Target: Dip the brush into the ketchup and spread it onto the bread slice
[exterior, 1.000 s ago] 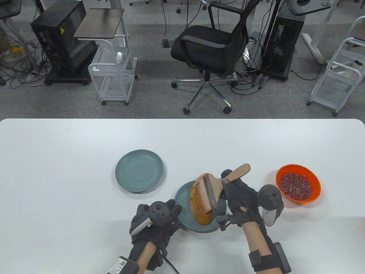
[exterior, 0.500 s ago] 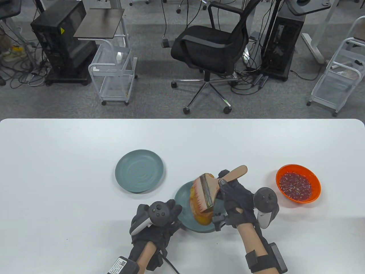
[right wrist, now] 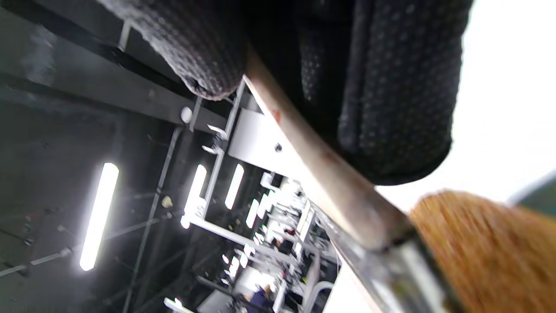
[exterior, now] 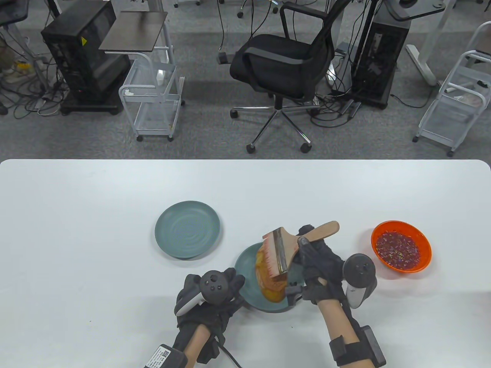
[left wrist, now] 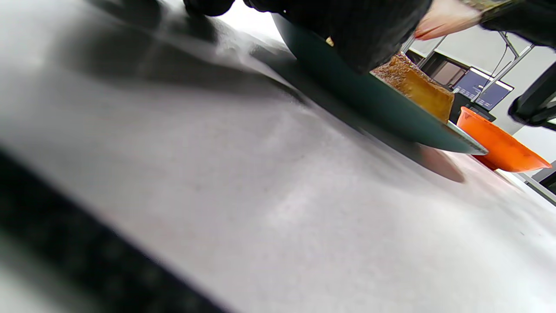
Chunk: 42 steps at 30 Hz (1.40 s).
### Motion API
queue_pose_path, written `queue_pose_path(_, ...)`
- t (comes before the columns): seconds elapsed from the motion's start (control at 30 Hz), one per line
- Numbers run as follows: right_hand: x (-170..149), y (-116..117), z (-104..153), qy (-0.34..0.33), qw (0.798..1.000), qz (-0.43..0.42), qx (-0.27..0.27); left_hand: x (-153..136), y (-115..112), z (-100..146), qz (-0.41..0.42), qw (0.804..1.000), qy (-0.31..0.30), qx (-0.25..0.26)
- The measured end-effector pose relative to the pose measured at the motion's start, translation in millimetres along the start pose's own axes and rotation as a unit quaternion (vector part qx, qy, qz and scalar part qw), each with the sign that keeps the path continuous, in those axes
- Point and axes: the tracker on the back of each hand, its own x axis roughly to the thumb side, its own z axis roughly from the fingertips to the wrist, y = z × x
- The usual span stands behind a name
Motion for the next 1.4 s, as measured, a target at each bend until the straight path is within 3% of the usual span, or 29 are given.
queue_pose_path(0.07, -0.7, 6.0, 0.4, -0.006, 1.000, 0.017, 0.009, 0.0, 0.0, 0.0, 0.000, 1.000, 0.000, 0.000)
queue_pose_path(0.17, 1.2, -8.6, -4.0, -0.018, 0.999, 0.040, -0.014, -0.1, 0.0, 0.1, 0.000, 1.000, -0.001, -0.001)
queue_pose_path(0.27, 7.8, -39.3, -10.4, -0.044, 0.993, 0.094, -0.060, -0.1, 0.1, 0.3, -0.002, 1.000, -0.001, -0.001)
queue_pose_path(0.53, 27.4, -137.5, -40.5, -0.039, 0.980, 0.124, -0.153, -0.5, -0.1, 0.3, 0.002, 1.000, -0.001, -0.003)
queue_pose_path(0.67, 34.4, -184.8, -52.8, -0.048, 0.947, 0.257, -0.186, -0.6, -0.1, 0.4, 0.003, 1.000, -0.002, -0.004)
queue_pose_path(0.77, 25.1, -205.4, -59.4, -0.025, 0.928, 0.322, -0.184, -0.8, -0.1, 0.6, 0.003, 1.000, -0.003, -0.005)
queue_pose_path(0.93, 2.9, -217.7, -67.9, 0.011, 0.911, 0.376, -0.168, -0.8, -0.2, 0.7, 0.002, 1.000, -0.003, -0.005)
queue_pose_path(1.4, -14.5, -209.8, -79.9, 0.036, 0.913, 0.381, -0.138, -1.8, 0.6, 0.6, 0.010, 1.000, -0.002, -0.009)
